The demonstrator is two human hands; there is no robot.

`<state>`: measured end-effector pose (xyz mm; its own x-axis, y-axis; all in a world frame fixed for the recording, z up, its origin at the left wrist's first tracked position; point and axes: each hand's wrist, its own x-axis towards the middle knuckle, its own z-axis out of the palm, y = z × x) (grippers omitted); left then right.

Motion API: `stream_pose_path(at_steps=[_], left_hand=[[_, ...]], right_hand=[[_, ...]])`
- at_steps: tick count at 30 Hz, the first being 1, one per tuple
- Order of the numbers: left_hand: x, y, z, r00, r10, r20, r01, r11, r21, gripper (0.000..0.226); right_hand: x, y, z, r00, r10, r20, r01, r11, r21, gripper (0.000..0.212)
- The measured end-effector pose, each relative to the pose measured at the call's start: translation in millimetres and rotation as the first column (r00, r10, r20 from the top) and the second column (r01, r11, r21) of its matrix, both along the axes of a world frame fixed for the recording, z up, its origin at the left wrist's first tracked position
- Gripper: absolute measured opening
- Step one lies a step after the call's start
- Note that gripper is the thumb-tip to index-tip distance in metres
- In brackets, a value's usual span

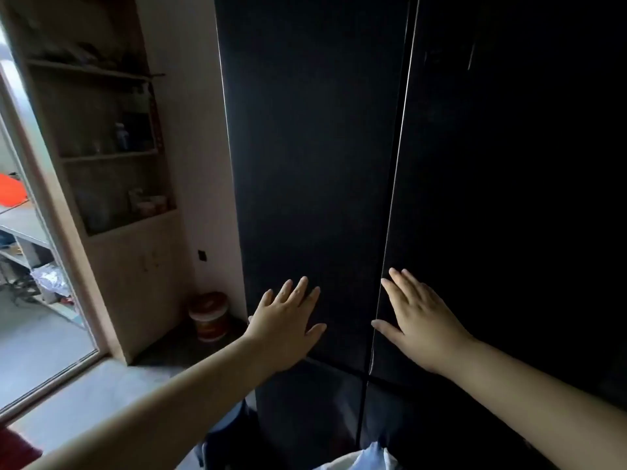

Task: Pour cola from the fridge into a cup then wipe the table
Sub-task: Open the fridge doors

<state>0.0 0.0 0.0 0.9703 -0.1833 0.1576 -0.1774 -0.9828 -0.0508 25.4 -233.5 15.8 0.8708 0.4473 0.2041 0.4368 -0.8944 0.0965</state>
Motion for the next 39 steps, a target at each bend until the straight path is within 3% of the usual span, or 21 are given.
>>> stream_pose_path(at_steps=[8, 11, 15, 19, 24, 29, 31, 34, 37, 39], left_hand=[[113, 40, -24, 0.998, -0.061, 0.020, 0.061, 0.998, 0.018, 0.070], [138, 40, -38, 0.996, -0.081, 0.027, 0.081, 0.997, -0.019, 0.070], [154, 35, -57, 0.997, -0.080, -0.023, 0.076, 0.989, -0.125, 0.070], [162, 31, -79, 0.995, -0.078, -0.061, 0.069, 0.988, -0.138, 0.069], [169, 20, -97, 0.988, -0.086, -0.128, 0.056, 0.973, -0.223, 0.069], [170, 2, -128, 0.960, -0.095, -0.262, -0.027, 0.904, -0.427, 0.068], [168, -5, -142, 0.943, -0.087, -0.322, -0.123, 0.806, -0.580, 0.066], [165, -15, -167, 0.891, -0.118, -0.438, -0.316, 0.531, -0.786, 0.064], [165, -24, -189, 0.797, -0.183, -0.576, -0.561, 0.127, -0.818, 0.059], [171, -30, -200, 0.712, -0.277, -0.646, -0.696, -0.156, -0.700, 0.058]], right_hand=[[99, 33, -19, 0.995, -0.055, 0.079, 0.053, 0.998, 0.032, 0.076], [114, 37, -24, 0.980, -0.014, 0.198, 0.013, 1.000, 0.005, 0.073], [132, 32, -29, 0.954, 0.019, 0.298, 0.018, 0.992, -0.122, 0.071], [148, 13, -36, 0.938, 0.060, 0.343, 0.036, 0.963, -0.266, 0.074], [165, -11, -41, 0.877, 0.174, 0.448, 0.076, 0.870, -0.487, 0.073], [182, -25, -50, 0.786, 0.262, 0.560, 0.139, 0.807, -0.574, 0.076], [189, -27, -56, 0.750, 0.289, 0.595, 0.142, 0.808, -0.572, 0.076], [199, -31, -63, 0.698, 0.328, 0.636, 0.138, 0.810, -0.569, 0.071], [207, -34, -69, 0.662, 0.361, 0.657, 0.110, 0.820, -0.561, 0.065], [212, -35, -72, 0.646, 0.380, 0.662, 0.097, 0.819, -0.565, 0.065]])
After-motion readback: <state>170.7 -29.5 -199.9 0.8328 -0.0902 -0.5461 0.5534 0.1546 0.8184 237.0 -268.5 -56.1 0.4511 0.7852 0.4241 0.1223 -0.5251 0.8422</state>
